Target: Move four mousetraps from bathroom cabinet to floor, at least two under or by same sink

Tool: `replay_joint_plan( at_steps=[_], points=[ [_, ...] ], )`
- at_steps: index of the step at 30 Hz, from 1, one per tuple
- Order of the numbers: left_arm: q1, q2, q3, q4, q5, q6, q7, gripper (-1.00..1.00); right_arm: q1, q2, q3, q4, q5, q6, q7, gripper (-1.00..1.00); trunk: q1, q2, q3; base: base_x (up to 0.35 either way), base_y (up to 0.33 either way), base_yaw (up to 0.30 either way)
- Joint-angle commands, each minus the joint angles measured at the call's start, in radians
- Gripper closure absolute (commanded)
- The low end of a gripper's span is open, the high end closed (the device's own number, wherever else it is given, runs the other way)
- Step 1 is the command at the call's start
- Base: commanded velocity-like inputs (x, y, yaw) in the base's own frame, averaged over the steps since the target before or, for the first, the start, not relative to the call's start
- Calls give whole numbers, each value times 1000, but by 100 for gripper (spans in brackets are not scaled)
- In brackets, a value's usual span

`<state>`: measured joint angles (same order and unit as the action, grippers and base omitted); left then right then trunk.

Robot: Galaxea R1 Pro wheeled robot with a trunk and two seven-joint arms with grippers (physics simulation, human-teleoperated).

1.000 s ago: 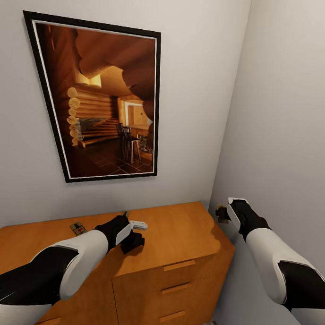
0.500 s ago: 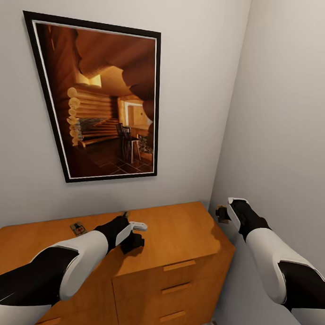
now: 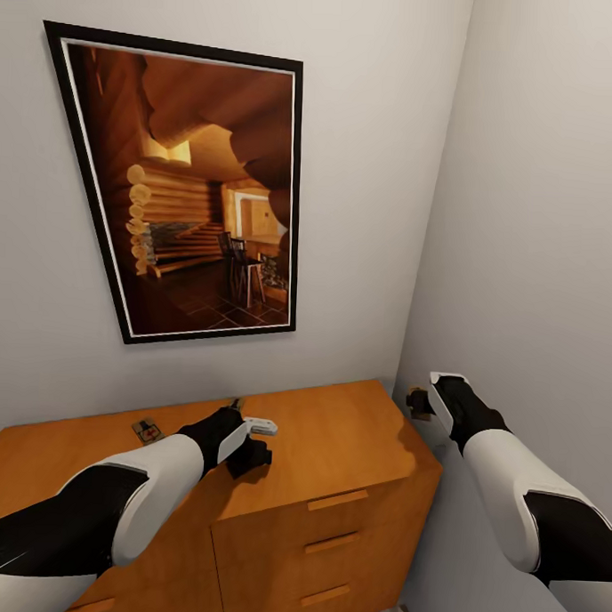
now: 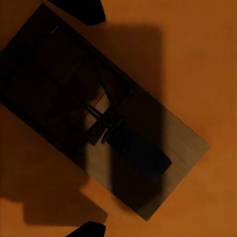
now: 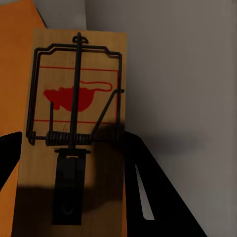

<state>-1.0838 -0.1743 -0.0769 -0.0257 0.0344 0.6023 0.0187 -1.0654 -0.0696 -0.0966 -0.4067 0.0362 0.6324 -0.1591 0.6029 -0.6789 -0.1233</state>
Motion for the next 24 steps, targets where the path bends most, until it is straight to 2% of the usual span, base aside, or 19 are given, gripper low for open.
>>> replay_joint_plan(
  at_steps=[1,16,17,24],
  points=[
    [0,0,-1,0,5,6,3,-100,-1,1,-5,-1,1,4,-2,100,0,-1,-2,0,0,0],
    [7,0,-1,9,4,5,3,-100,-1,1,-5,-1,1,5,-2,100,0,-1,-2,0,0,0],
    [7,0,-1,9,4,5,3,100,-1,1,-5,-1,1,5,-2,100,0,-1,-2,0,0,0],
    [7,0,-1,9,3,4,3,100,-1,1,-5,-1,1,5,-2,100,0,-1,-2,0,0,0]
  ],
)
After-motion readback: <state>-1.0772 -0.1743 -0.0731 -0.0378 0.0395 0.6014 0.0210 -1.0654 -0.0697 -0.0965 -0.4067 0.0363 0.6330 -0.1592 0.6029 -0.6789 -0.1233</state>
